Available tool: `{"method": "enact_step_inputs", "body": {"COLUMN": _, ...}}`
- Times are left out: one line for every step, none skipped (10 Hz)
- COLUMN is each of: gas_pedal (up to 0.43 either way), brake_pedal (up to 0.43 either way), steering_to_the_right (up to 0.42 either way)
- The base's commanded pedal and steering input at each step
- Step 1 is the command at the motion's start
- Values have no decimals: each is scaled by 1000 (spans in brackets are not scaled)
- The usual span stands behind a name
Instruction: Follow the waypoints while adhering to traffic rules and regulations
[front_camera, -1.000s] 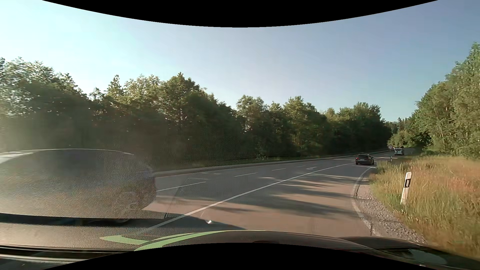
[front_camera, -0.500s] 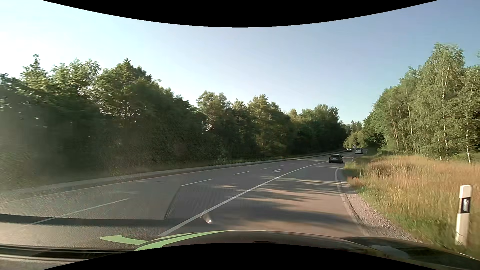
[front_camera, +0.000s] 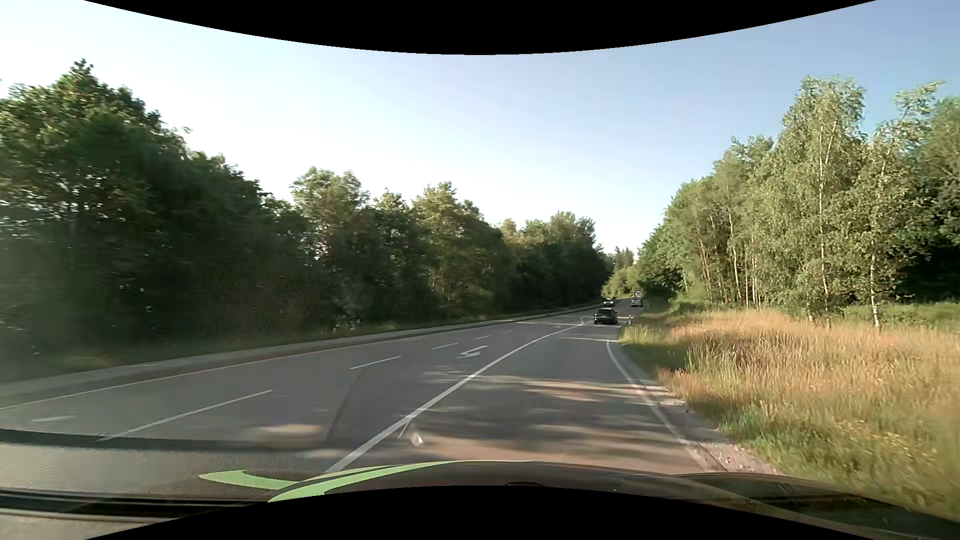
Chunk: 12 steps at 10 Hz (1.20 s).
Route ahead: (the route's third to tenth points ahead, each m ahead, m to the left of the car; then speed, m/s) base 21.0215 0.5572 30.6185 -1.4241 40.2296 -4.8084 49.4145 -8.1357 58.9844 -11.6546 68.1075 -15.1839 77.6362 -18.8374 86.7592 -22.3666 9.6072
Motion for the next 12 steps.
{"method": "enact_step_inputs", "body": {"gas_pedal": 571, "brake_pedal": 0, "steering_to_the_right": 155}}
{"method": "enact_step_inputs", "body": {"gas_pedal": 571, "brake_pedal": 0, "steering_to_the_right": 133}}
{"method": "enact_step_inputs", "body": {"gas_pedal": 571, "brake_pedal": 0, "steering_to_the_right": 107}}
{"method": "enact_step_inputs", "body": {"gas_pedal": 571, "brake_pedal": 0, "steering_to_the_right": 86}}
{"method": "enact_step_inputs", "body": {"gas_pedal": 571, "brake_pedal": 0, "steering_to_the_right": 61}}
{"method": "enact_step_inputs", "body": {"gas_pedal": 571, "brake_pedal": 0, "steering_to_the_right": 42}}
{"method": "enact_step_inputs", "body": {"gas_pedal": 571, "brake_pedal": 0, "steering_to_the_right": 36}}
{"method": "enact_step_inputs", "body": {"gas_pedal": 559, "brake_pedal": 0, "steering_to_the_right": 36}}
{"method": "enact_step_inputs", "body": {"gas_pedal": 539, "brake_pedal": 0, "steering_to_the_right": 39}}
{"method": "enact_step_inputs", "body": {"gas_pedal": 512, "brake_pedal": 0, "steering_to_the_right": 40}}
{"method": "enact_step_inputs", "body": {"gas_pedal": 488, "brake_pedal": 0, "steering_to_the_right": 40}}
{"method": "enact_step_inputs", "body": {"gas_pedal": 488, "brake_pedal": 0, "steering_to_the_right": 38}}
